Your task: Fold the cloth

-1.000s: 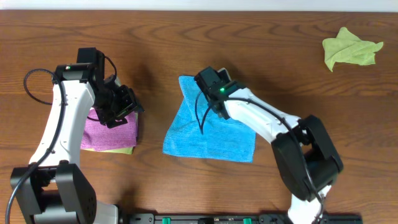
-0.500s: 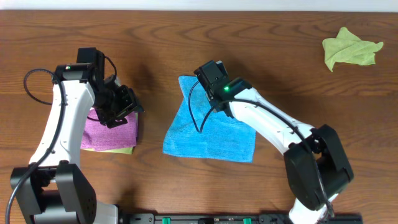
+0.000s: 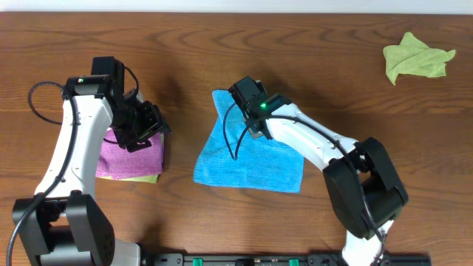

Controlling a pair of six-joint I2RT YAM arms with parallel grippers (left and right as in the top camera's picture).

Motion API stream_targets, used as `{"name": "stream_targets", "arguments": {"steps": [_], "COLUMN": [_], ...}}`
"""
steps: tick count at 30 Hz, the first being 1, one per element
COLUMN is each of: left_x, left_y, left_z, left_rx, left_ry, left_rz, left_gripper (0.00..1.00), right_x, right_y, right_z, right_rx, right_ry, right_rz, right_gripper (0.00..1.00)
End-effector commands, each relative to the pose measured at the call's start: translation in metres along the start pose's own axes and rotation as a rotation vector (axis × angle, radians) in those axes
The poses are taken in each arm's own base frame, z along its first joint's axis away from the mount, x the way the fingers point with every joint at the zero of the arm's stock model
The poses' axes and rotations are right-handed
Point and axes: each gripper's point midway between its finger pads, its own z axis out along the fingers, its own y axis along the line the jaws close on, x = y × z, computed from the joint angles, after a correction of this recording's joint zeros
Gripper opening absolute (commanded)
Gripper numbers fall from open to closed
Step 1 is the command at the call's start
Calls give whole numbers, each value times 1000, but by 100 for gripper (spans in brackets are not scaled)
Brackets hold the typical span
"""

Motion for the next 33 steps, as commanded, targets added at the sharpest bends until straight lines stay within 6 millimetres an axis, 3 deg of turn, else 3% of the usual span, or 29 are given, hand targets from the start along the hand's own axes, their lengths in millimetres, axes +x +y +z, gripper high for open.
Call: {"name": "stream_targets", "arguments": {"steps": [1,7,16,23,26,33], "left_x": [-2,-2,-2,-2,-1,-1], "left_y": [-4,-4,-5,-4,-4,-4], "left_z": [-10,-10,-10,-10,-10,-10], "left_rx": [15,15,16,15,15,13], "left_ry": [-27,-27,-27,-26,-25,-22], "left_rz": [27,27,27,27,26,25], "left_gripper": [61,61,61,61,61,61], "right_x": [1,7,6,15,20,12], "right_y": [-11,-19,-20,-17,-16,-44], "right_z": [8,21,22,32,38,38], "right_rx": [14,26,26,31,35,177], "right_ry": [14,50,49,85,102,68], "right_rz": [26,37,40,27,20,15], "right_gripper": [43,40,37,16,1,1]}}
